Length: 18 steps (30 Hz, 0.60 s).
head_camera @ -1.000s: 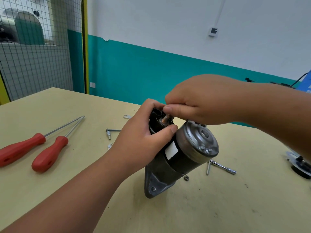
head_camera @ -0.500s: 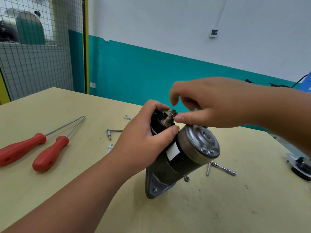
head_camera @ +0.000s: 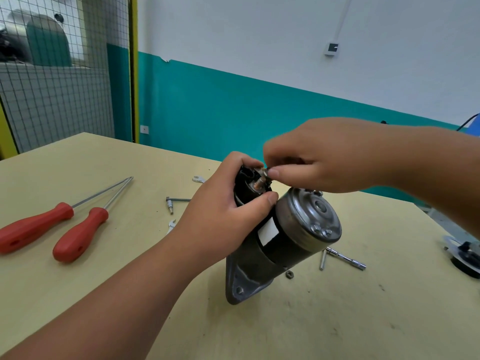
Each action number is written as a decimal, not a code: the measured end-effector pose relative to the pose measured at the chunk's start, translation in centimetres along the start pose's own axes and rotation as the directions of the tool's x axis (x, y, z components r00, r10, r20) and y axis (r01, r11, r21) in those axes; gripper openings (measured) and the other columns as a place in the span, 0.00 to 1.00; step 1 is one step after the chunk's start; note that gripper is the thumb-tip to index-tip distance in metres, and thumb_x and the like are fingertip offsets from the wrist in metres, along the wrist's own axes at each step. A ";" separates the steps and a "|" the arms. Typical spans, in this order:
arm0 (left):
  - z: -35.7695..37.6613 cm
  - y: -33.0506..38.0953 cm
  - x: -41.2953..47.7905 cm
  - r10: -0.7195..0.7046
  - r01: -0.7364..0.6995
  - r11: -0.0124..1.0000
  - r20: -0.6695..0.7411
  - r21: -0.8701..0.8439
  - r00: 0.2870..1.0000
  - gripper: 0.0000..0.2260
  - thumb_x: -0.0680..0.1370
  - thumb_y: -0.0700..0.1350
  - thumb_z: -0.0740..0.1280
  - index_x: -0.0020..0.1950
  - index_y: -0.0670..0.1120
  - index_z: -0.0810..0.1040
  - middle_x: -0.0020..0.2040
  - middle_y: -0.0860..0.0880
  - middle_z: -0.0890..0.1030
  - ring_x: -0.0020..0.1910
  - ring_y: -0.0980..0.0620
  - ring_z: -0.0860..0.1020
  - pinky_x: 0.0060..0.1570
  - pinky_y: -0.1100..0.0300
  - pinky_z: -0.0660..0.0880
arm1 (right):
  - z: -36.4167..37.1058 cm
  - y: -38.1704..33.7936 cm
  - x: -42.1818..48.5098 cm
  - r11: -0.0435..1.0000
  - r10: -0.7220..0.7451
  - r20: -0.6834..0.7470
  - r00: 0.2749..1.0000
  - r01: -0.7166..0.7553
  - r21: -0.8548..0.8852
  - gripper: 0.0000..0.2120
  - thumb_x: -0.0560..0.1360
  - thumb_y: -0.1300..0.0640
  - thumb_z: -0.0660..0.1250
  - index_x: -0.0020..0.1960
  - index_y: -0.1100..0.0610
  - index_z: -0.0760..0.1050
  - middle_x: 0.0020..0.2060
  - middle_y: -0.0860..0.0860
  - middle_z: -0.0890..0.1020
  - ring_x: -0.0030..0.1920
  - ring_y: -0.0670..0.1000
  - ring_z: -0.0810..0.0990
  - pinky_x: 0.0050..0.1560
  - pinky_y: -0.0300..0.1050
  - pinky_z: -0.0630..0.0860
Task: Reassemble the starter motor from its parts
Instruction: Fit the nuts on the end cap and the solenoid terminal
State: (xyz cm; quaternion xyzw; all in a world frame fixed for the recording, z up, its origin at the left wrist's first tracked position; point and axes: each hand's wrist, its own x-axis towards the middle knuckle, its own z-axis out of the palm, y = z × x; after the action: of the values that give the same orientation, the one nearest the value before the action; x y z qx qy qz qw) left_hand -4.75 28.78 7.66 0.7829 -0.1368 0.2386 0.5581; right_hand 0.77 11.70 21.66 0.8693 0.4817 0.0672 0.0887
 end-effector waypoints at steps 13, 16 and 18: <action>0.0 -0.2 0.1 -0.023 0.024 1.000 -0.022 0.007 0.999 0.14 0.75 0.60 0.69 0.59 0.64 0.72 0.55 0.69 0.79 0.55 0.66 0.79 0.52 0.64 0.75 | -0.2 0.3 0.5 0.990 0.045 0.078 0.996 -0.034 -0.137 0.11 0.75 0.63 0.62 0.43 0.46 0.71 0.40 0.45 0.75 0.42 0.46 0.74 0.41 0.53 0.74; 0.0 -0.3 0.2 -0.027 0.027 0.999 -0.028 0.021 0.999 0.14 0.74 0.61 0.69 0.58 0.65 0.72 0.55 0.70 0.78 0.56 0.67 0.78 0.51 0.67 0.73 | -0.3 0.5 0.5 0.991 0.070 -0.027 0.997 -0.073 -0.114 0.13 0.74 0.63 0.60 0.43 0.44 0.67 0.38 0.44 0.76 0.40 0.47 0.73 0.40 0.55 0.75; 0.0 -0.3 0.2 -0.030 0.030 0.999 -0.026 0.020 0.999 0.14 0.74 0.61 0.69 0.59 0.64 0.72 0.55 0.69 0.78 0.55 0.67 0.78 0.52 0.66 0.74 | -0.2 0.3 0.5 0.997 0.062 -0.065 0.996 -0.065 -0.050 0.18 0.76 0.63 0.59 0.46 0.37 0.65 0.39 0.42 0.75 0.41 0.44 0.73 0.41 0.52 0.73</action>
State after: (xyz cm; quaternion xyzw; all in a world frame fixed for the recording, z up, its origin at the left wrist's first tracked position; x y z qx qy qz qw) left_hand -4.41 28.90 7.53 0.7875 -0.1153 0.2417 0.5551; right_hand 1.24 12.00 21.98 0.8789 0.4544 0.1103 0.0938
